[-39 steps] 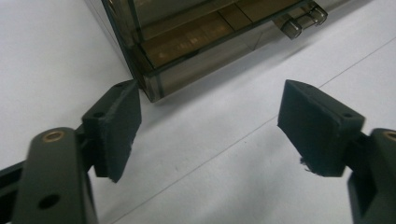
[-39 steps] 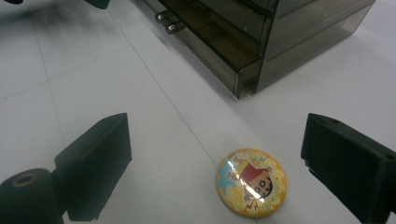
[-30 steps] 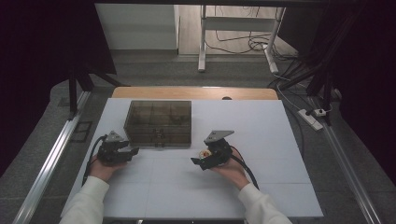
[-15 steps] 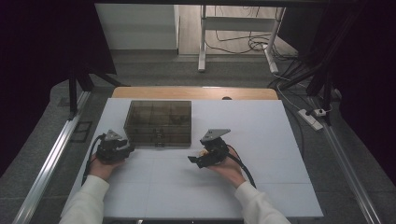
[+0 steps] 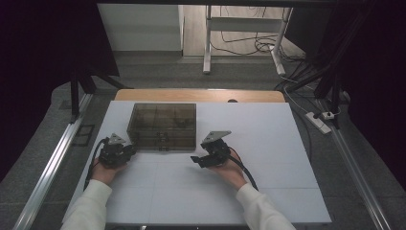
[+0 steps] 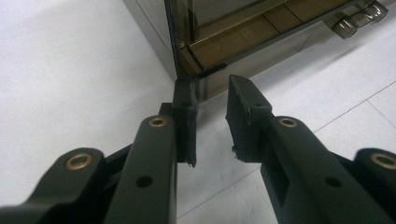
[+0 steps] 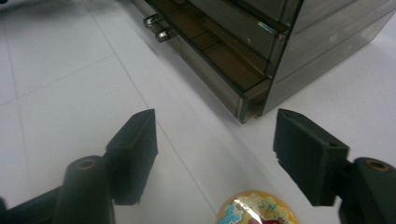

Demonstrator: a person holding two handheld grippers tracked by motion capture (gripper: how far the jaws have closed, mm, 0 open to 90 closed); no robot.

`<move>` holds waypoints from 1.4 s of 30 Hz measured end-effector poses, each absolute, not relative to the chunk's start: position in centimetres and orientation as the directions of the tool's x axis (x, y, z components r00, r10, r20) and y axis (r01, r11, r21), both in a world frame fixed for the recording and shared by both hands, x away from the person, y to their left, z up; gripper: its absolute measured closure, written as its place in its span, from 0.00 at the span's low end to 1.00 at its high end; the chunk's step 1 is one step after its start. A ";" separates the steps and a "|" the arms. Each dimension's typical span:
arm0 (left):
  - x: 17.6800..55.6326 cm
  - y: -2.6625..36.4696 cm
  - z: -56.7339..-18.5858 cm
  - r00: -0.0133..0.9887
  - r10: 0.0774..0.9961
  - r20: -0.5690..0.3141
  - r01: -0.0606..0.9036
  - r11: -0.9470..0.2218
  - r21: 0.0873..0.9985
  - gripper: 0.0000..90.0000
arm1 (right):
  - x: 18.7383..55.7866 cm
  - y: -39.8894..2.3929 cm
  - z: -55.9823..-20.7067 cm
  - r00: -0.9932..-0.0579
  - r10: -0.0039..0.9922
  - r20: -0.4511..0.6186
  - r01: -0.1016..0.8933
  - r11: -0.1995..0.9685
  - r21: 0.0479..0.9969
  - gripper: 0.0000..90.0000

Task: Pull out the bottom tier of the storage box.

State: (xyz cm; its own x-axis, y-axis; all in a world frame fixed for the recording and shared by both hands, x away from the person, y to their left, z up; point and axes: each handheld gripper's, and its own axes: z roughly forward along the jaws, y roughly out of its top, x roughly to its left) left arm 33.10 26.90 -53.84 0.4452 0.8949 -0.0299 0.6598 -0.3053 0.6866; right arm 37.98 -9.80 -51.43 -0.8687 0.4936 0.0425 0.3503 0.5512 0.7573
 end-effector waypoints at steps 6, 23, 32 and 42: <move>33.1 26.9 -53.8 0.445 0.895 -0.021 0.659 -0.311 0.685 0.82 | 38.3 -9.5 -51.7 -0.866 0.498 0.031 0.351 0.564 0.748 0.46; 33.0 26.9 -53.8 0.442 0.897 -0.010 0.658 -0.317 0.684 0.86 | 38.7 -8.7 -52.1 -0.853 0.522 -0.021 0.336 0.578 0.744 0.72; 33.0 26.9 -53.9 0.446 0.895 0.001 0.653 -0.327 0.683 0.87 | 38.7 -8.2 -52.6 -0.843 0.534 -0.060 0.325 0.596 0.734 0.86; 32.9 26.9 -53.9 0.454 0.891 0.008 0.650 -0.337 0.681 0.88 | 38.7 -8.3 -52.6 -0.841 0.534 -0.092 0.307 0.609 0.731 0.94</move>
State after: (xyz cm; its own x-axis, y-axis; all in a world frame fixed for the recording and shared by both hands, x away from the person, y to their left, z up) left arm 32.87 26.88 -53.89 0.4537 0.8911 0.0082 0.6496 -0.3370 0.6815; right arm 38.67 -8.26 -52.62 -0.8406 0.5338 -0.0921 0.3067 0.6091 0.7314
